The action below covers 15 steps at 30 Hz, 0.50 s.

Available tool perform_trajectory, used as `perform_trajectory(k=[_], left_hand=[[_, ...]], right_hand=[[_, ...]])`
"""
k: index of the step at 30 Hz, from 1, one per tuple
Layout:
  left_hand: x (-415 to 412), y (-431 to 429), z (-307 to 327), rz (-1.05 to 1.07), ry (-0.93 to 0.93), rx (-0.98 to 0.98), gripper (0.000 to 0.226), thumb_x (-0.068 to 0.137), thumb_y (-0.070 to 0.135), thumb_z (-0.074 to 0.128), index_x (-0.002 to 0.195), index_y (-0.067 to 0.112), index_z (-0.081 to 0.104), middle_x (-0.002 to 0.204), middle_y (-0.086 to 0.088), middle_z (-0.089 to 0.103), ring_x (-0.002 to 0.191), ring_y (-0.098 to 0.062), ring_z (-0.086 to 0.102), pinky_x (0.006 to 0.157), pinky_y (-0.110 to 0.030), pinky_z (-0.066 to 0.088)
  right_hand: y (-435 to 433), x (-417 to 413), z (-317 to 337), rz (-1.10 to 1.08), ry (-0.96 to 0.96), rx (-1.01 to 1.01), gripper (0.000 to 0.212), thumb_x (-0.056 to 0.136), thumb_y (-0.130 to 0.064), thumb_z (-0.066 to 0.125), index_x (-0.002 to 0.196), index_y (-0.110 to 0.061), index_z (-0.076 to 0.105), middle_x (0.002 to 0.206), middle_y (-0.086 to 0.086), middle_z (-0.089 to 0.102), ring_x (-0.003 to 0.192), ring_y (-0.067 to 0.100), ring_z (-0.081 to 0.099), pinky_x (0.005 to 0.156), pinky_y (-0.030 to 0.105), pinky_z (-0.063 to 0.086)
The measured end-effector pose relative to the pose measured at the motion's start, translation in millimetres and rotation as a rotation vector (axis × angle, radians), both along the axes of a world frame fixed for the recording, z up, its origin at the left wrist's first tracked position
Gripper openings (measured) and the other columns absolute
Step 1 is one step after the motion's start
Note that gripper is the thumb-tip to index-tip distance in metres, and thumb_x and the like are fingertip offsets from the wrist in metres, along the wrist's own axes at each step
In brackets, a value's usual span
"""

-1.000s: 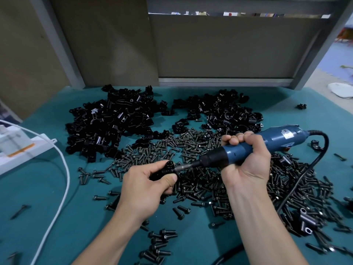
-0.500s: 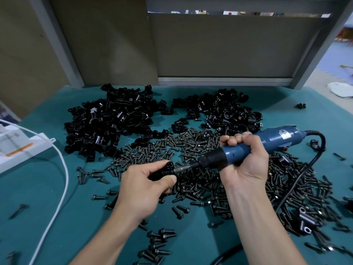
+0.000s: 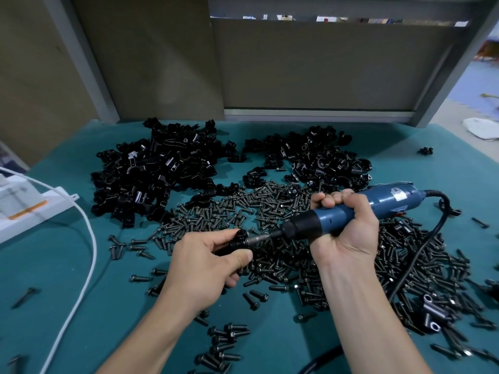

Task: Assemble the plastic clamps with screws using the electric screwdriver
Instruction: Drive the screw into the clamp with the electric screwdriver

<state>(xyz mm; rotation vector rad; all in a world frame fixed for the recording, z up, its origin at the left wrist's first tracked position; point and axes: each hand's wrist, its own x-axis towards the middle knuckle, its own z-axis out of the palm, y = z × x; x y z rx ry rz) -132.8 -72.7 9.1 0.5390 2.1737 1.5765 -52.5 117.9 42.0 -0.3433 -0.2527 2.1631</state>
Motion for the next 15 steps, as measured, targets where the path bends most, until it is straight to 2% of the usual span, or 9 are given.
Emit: perform_trajectory(k=[3, 7, 11, 15], left_hand=[[2, 3, 0, -0.036, -0.112, 0.008, 0.032, 0.082, 0.020, 0.088, 0.110, 0.031, 0.078, 0.080, 0.002, 0.081, 0.050, -0.025, 0.071, 0.049, -0.028, 0.056], [4, 3, 4, -0.099, -0.225, 0.036, 0.041, 0.072, 0.026, 0.089, 0.111, 0.019, 0.078, 0.083, -0.004, 0.081, 0.045, -0.024, 0.064, 0.042, -0.026, 0.051], [-6, -2, 14, -0.111, -0.148, 0.005, 0.024, 0.080, 0.013, 0.088, 0.097, 0.027, 0.080, 0.072, -0.003, 0.078, 0.043, -0.017, 0.062, 0.042, -0.023, 0.049], [-10, -4, 17, -0.163, -0.100, -0.045, 0.023, 0.085, 0.016, 0.085, 0.091, 0.037, 0.077, 0.073, -0.002, 0.079, 0.044, -0.016, 0.062, 0.041, -0.022, 0.046]], right_hand=[[0, 1, 3, 0.009, 0.023, 0.080, 0.019, 0.089, 0.006, 0.044, 0.085, -0.011, 0.051, 0.064, 0.002, 0.048, 0.052, 0.015, 0.047, 0.069, 0.030, 0.055], [3, 3, 9, 0.039, 0.072, 0.214, 0.020, 0.084, 0.005, 0.045, 0.094, -0.011, 0.055, 0.066, 0.002, 0.048, 0.053, 0.015, 0.047, 0.070, 0.030, 0.055], [6, 5, 3, 0.098, 0.068, 0.114, 0.020, 0.087, 0.004, 0.047, 0.098, -0.007, 0.059, 0.066, 0.003, 0.050, 0.054, 0.016, 0.049, 0.072, 0.030, 0.056], [7, 6, 1, 0.141, 0.055, 0.035, 0.020, 0.073, 0.000, 0.059, 0.091, -0.005, 0.062, 0.067, 0.005, 0.051, 0.055, 0.018, 0.051, 0.074, 0.032, 0.057]])
